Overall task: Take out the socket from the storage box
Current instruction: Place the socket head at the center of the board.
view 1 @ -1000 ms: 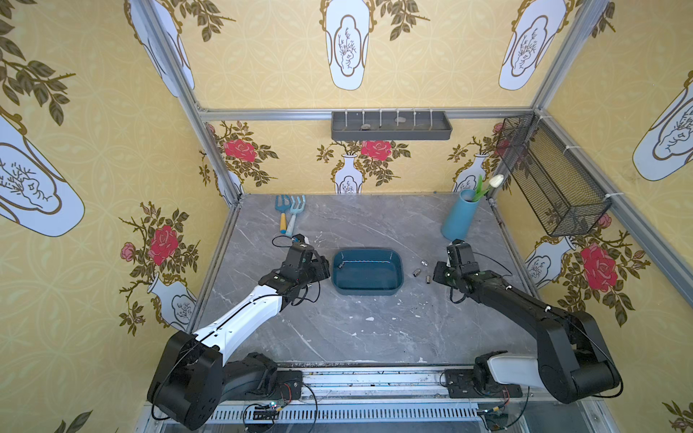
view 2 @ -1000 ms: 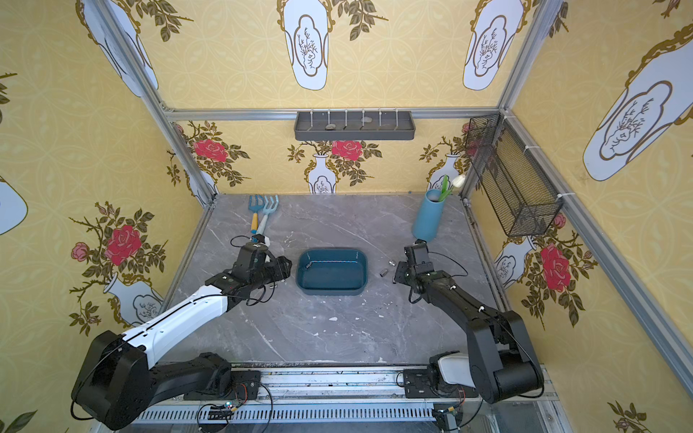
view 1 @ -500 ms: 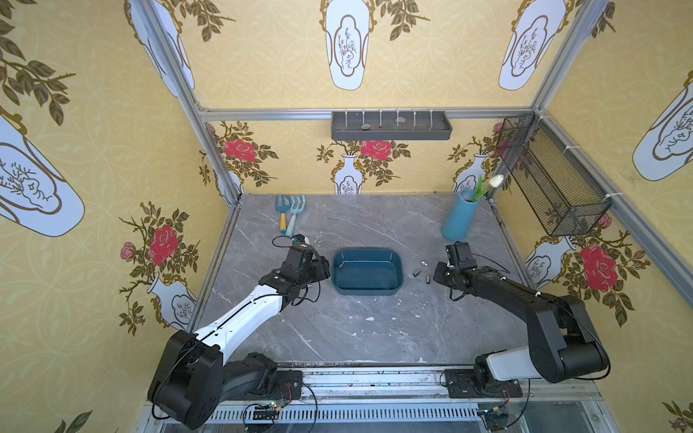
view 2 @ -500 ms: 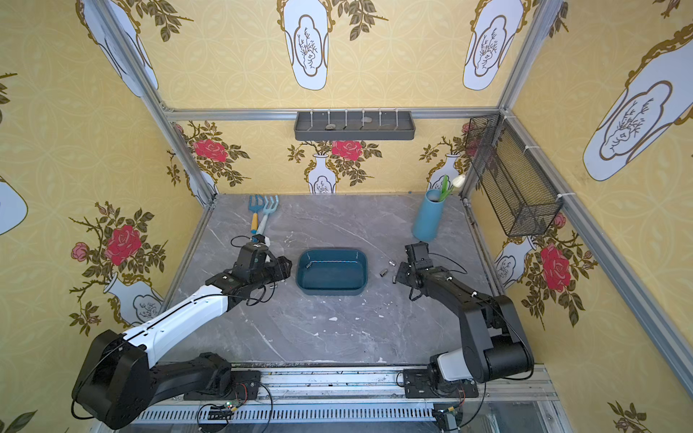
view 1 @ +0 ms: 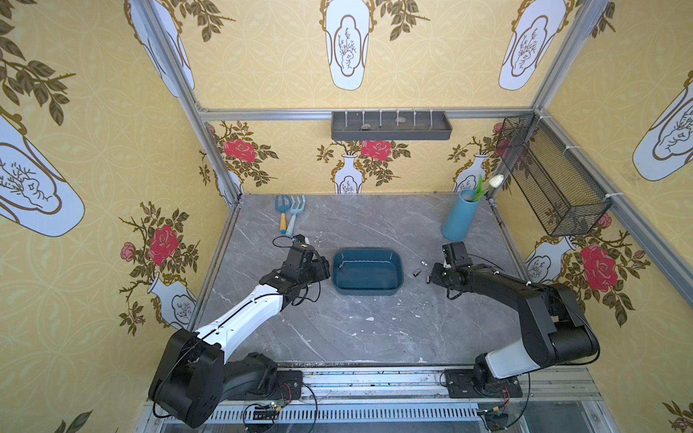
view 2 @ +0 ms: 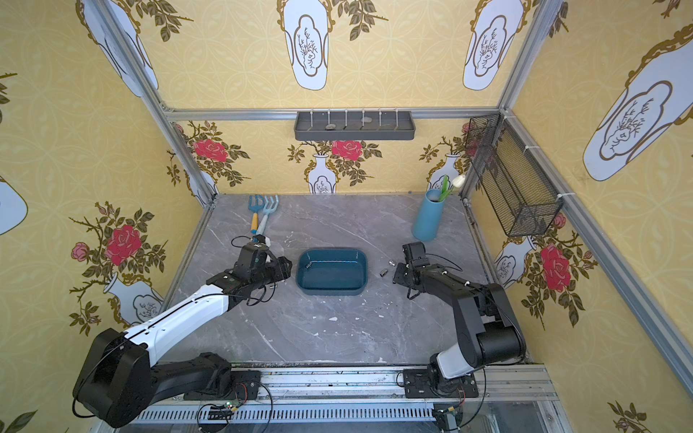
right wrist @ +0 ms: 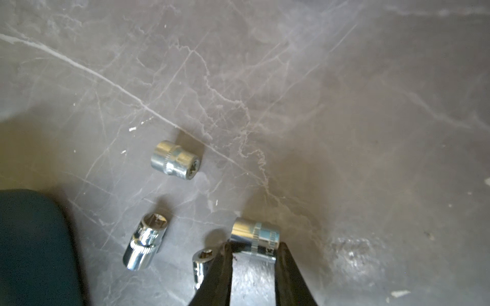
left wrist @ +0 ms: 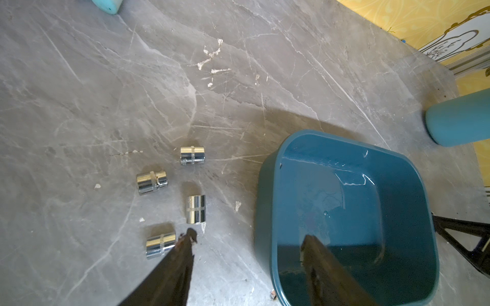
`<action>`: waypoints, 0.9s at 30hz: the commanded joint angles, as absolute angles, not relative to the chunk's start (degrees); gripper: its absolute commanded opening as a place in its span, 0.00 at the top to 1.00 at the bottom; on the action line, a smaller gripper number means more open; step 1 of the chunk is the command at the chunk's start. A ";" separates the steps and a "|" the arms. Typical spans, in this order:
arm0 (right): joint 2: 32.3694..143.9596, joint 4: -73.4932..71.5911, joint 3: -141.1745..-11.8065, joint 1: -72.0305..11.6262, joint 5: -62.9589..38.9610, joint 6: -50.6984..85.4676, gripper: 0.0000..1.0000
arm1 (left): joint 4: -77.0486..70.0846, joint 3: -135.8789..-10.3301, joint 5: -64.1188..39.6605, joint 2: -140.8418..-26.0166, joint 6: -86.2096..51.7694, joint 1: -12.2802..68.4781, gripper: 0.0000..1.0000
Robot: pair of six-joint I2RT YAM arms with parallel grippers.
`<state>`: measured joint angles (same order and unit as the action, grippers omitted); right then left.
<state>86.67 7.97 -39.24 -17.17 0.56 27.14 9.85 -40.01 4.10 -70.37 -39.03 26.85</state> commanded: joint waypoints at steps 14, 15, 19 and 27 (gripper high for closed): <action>86.14 7.43 -39.29 -17.18 1.08 27.22 0.67 | 8.65 -40.50 3.64 -71.33 -38.93 26.81 0.30; 86.13 7.47 -39.23 -17.20 1.18 27.19 0.66 | 8.67 -40.48 3.60 -71.36 -38.85 26.76 0.30; 86.04 7.56 -39.25 -17.12 1.23 27.20 0.65 | 8.79 -40.39 3.60 -71.23 -38.93 26.76 0.30; 85.27 8.25 -39.38 -17.16 1.53 27.09 0.64 | 8.78 -40.26 3.65 -71.19 -38.85 26.81 0.30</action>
